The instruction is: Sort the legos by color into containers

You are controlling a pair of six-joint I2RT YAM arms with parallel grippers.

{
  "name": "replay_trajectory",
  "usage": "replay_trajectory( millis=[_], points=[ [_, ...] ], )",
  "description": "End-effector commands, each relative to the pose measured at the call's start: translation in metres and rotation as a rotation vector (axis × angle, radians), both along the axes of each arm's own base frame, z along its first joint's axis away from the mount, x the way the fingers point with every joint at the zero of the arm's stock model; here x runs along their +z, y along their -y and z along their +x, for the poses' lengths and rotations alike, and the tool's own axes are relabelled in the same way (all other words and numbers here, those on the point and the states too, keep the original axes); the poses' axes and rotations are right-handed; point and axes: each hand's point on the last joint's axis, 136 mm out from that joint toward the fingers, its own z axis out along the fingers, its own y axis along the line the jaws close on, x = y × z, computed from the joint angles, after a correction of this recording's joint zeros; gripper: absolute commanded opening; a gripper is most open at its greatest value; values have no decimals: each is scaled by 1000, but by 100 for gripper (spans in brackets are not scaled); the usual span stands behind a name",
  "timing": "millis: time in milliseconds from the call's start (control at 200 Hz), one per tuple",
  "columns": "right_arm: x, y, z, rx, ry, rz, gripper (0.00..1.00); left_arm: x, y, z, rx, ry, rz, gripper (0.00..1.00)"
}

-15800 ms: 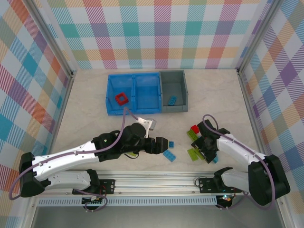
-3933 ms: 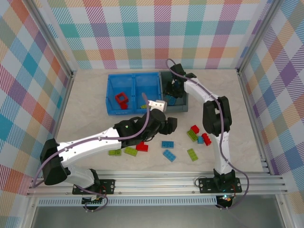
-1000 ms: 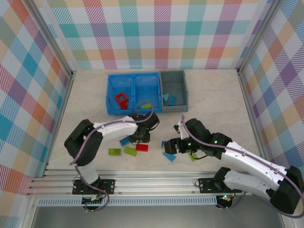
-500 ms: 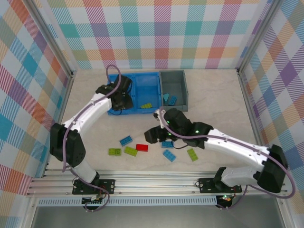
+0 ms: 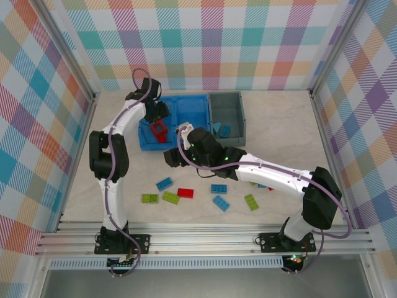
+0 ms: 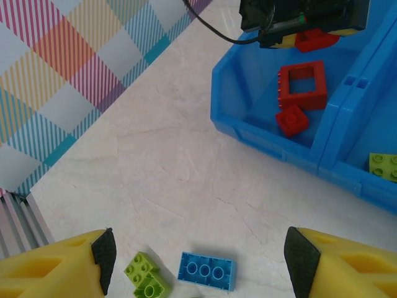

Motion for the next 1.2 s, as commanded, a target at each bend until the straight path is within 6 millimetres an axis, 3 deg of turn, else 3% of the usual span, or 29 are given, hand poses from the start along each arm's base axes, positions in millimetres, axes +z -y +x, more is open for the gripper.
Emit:
replay_trajectory(
  millis=[0, 95, 260, 415, 540, 785, 965, 1065, 1195],
  points=[
    [17, -4, 2, -4, 36, 36, 74, -5, 2, 17, -10, 16, -51, 35],
    [15, -3, 1, -5, 28, 36, 74, -17, 4, 25, -17, 13, -82, 37],
    [10, -3, 0, -4, 14, 30, 74, -19, 7, 29, -16, 18, -108, 43],
    [1, -4, -2, -3, -13, 22, 74, -17, 7, 27, -16, 18, -113, 59],
    [1, -1, -5, 0, -25, 28, 74, -3, 8, 23, -21, 45, -122, 64],
    [2, 6, -11, -2, -40, 30, 74, 43, 3, 10, -17, 120, -121, 59],
    [-4, 27, -14, -43, -28, -11, 74, 98, -1, -31, 1, 211, -164, 59],
    [-6, 44, -18, -66, -19, -36, 74, 124, 3, -75, -19, 235, -170, 65],
    [-14, 66, -26, -82, -22, -90, 74, 139, 14, -144, -69, 235, -197, 70]
  ],
)
